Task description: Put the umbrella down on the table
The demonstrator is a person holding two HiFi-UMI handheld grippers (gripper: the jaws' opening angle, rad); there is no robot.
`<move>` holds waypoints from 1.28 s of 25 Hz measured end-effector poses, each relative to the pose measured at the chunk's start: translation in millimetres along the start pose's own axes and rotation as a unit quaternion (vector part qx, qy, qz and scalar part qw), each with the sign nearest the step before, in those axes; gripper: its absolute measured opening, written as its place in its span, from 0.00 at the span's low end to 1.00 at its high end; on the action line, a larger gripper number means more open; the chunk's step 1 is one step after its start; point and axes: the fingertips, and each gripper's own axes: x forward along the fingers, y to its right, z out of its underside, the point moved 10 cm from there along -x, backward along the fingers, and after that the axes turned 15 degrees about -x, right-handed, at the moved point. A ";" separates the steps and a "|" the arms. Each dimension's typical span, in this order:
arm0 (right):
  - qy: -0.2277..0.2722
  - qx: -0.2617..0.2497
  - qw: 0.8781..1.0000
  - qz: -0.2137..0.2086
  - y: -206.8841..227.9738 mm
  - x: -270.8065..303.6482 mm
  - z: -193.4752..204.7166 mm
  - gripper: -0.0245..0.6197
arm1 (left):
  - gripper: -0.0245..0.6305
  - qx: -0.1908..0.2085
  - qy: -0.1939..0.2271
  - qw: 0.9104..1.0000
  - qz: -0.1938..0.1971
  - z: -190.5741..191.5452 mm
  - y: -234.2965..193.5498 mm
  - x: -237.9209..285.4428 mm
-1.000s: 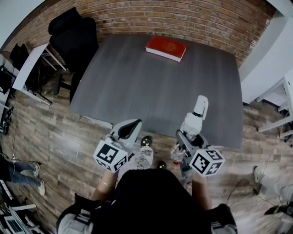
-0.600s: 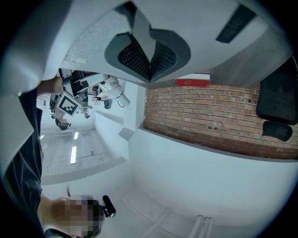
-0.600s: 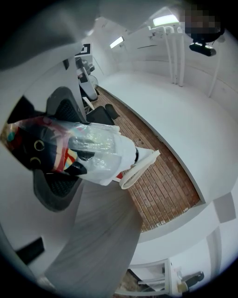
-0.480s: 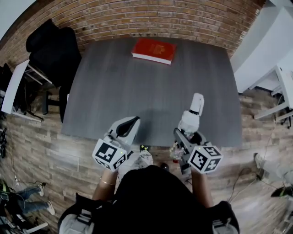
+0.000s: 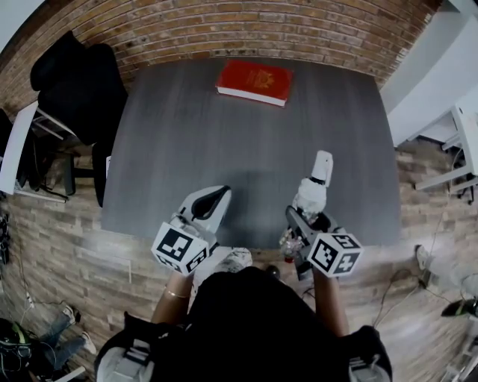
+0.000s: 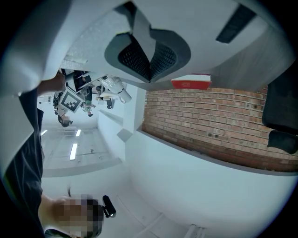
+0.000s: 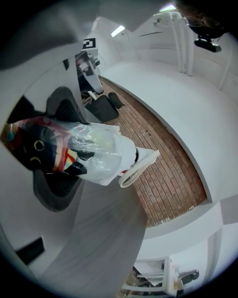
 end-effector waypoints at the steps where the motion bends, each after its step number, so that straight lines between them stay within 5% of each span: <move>1: -0.004 0.002 1.000 0.003 -0.9 4.8 0.3 0.49 | 0.03 -0.001 -0.002 1.000 0.001 -1.0 -5.5 0.9; 32: -0.117 0.007 0.989 0.090 6.2 115.5 25.9 0.49 | 0.03 -0.028 -0.026 0.999 0.018 -9.2 -110.0 3.0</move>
